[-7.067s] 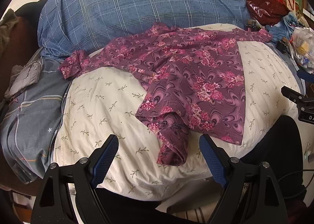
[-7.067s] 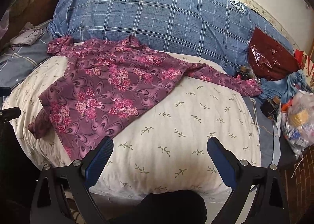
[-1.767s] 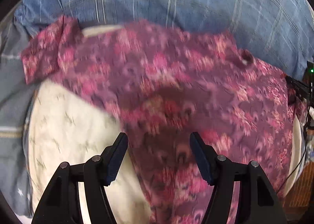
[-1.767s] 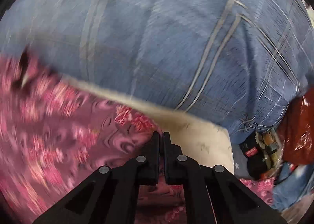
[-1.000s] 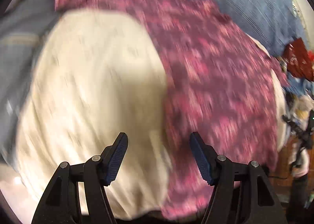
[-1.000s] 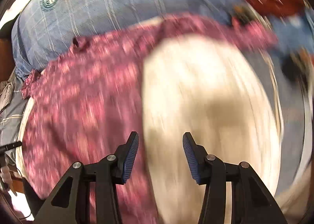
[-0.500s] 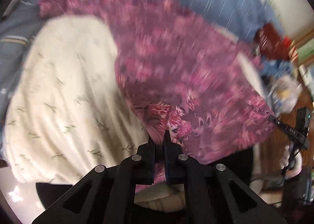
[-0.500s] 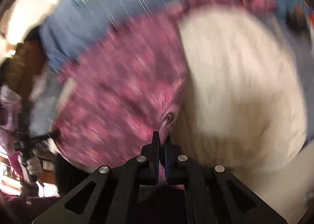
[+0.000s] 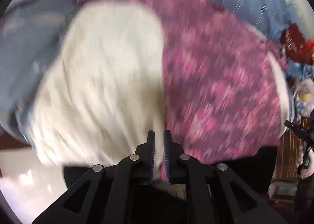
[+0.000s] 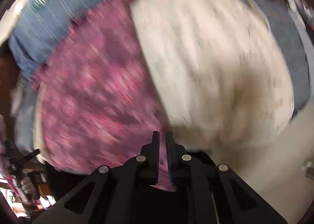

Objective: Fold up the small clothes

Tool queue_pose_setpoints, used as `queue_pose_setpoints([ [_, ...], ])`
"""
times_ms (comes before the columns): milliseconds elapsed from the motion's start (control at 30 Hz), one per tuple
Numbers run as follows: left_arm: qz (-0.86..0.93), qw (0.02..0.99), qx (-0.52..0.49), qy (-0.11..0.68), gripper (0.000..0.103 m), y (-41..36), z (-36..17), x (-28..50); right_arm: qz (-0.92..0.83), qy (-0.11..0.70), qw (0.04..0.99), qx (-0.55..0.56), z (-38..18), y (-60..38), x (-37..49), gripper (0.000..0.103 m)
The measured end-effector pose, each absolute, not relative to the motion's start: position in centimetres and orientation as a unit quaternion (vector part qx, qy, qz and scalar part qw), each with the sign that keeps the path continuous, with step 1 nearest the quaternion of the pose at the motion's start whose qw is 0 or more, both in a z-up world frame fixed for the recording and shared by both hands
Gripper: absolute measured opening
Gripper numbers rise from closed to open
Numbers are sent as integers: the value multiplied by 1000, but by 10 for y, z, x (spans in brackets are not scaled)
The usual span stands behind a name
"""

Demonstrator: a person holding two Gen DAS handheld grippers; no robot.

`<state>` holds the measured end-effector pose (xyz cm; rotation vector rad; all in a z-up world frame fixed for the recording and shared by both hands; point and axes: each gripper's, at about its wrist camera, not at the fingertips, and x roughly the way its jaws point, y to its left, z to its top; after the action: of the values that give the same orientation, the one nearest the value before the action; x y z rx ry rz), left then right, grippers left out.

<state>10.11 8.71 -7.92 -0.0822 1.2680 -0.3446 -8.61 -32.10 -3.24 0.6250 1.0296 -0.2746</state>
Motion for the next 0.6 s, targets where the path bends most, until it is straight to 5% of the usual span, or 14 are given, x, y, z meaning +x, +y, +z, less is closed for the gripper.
queue_pose_setpoints([
  [100, -179, 823, -45, 537, 48, 72, -43, 108, -99, 408, 863, 280, 4, -316, -60, 17],
  [233, -192, 837, -20, 511, 53, 40, -37, 130, -87, 386, 876, 277, -13, -314, -15, 18],
  [367, -164, 806, -16, 569, 52, 4, -97, 173, -109, 444, 835, 307, -86, -321, 20, 11],
  [433, -147, 793, -11, 591, 54, -4, -121, 181, -93, 414, 843, 331, -75, -331, 17, 15],
  [533, -168, 810, 12, 561, 77, -21, -123, 173, -108, 352, 857, 360, -38, -379, 13, 16],
  [600, -163, 818, 29, 551, 83, -30, -129, 170, -175, 291, 853, 396, -17, -442, 3, 35],
])
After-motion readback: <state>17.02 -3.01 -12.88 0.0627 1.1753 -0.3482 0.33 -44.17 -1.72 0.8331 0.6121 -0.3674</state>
